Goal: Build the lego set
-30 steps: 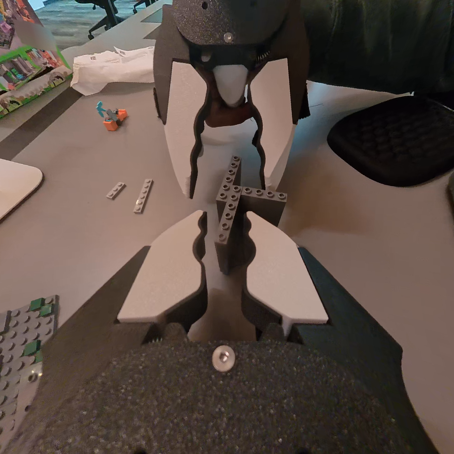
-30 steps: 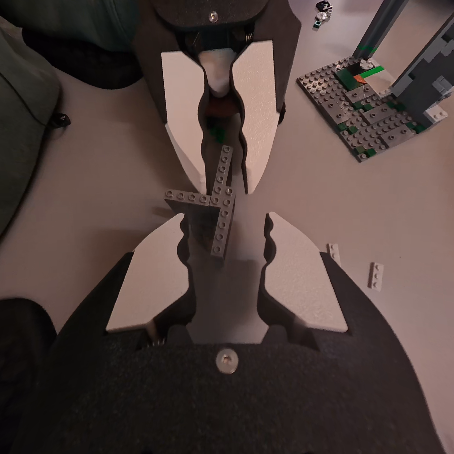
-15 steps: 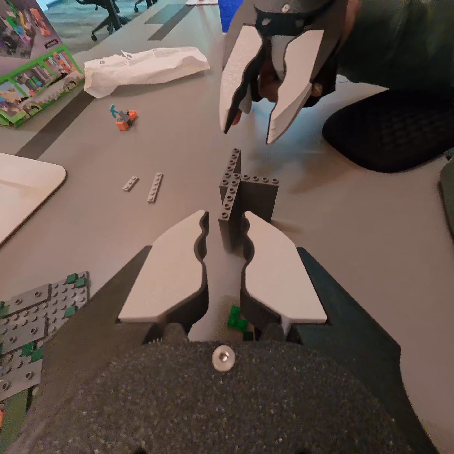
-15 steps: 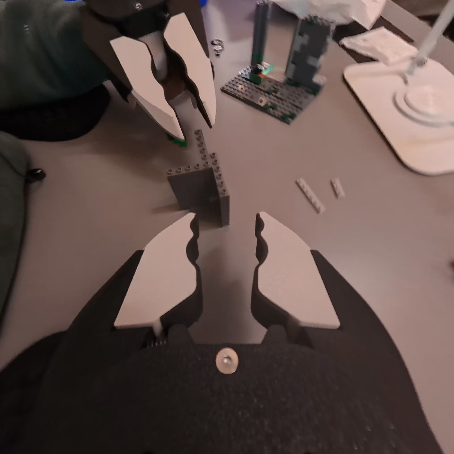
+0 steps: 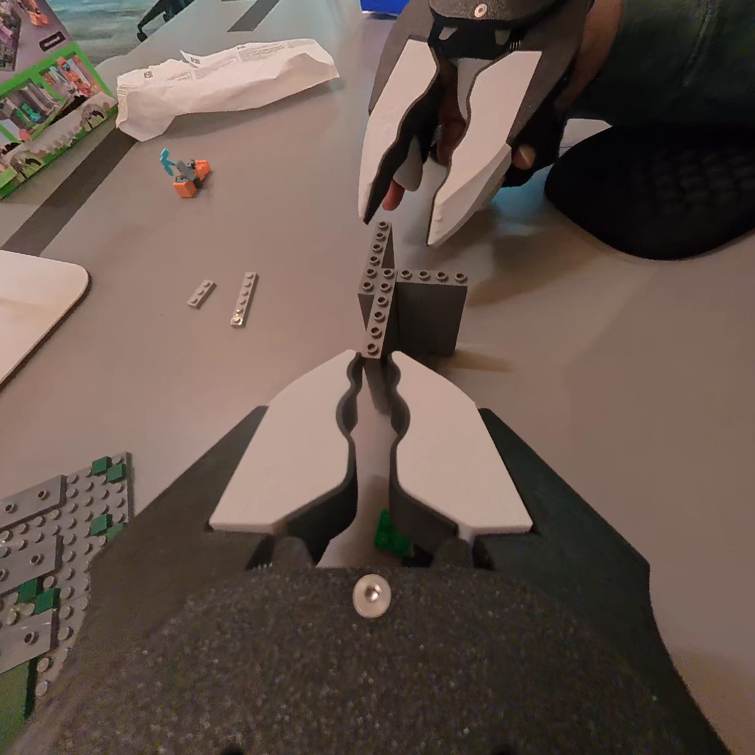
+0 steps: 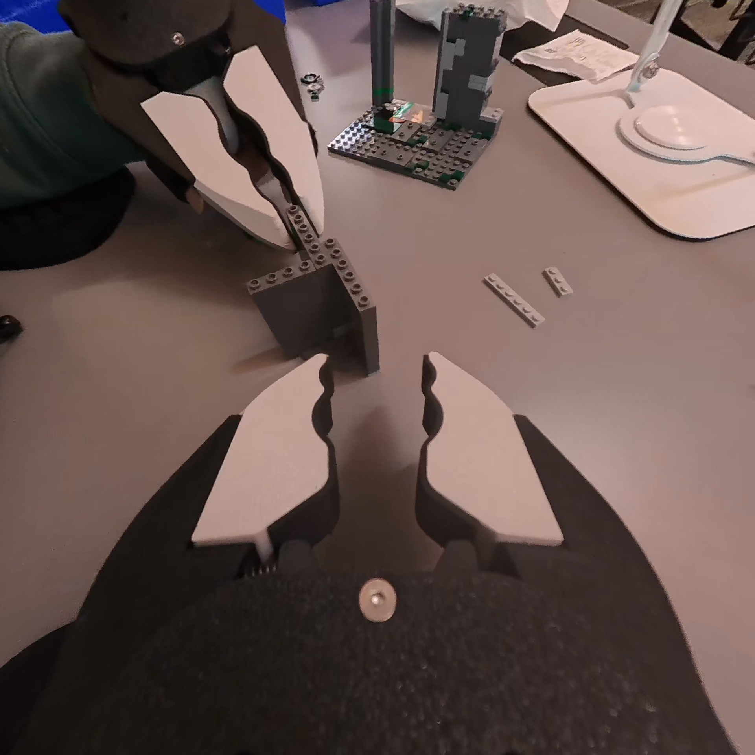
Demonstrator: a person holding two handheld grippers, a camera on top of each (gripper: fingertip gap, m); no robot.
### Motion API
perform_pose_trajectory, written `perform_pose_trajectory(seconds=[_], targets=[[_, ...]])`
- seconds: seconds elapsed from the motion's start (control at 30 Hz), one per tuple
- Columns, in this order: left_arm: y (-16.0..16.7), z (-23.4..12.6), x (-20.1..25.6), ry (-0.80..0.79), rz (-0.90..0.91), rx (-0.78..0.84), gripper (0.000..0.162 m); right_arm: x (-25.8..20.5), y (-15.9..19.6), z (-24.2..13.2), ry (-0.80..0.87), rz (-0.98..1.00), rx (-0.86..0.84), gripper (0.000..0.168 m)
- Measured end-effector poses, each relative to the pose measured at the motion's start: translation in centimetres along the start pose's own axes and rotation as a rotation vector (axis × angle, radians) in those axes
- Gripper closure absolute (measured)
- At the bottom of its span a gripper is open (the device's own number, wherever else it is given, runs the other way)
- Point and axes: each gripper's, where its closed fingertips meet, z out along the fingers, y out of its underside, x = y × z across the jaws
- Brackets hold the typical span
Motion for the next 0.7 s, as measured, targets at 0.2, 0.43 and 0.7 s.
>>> perform_pose_trajectory(seconds=[0.2,0.43,0.7], targets=[[-0.3,-0.7,0.2,0.016,0.007,0.004,0.138,0.0,-0.9,-0.4,-0.011,0.012,0.081,0.127],[-3.7,-4.9,-2.2,-0.148,-0.025,0.168,0.139,0.2,-1.8,-0.8,0.046,-0.043,0.15,0.129],[-4.3,-10.9,-7.0,-0.61,-0.181,0.38,0.162,3.1,-4.4,-2.7,0.286,-0.016,0.329,0.136]])
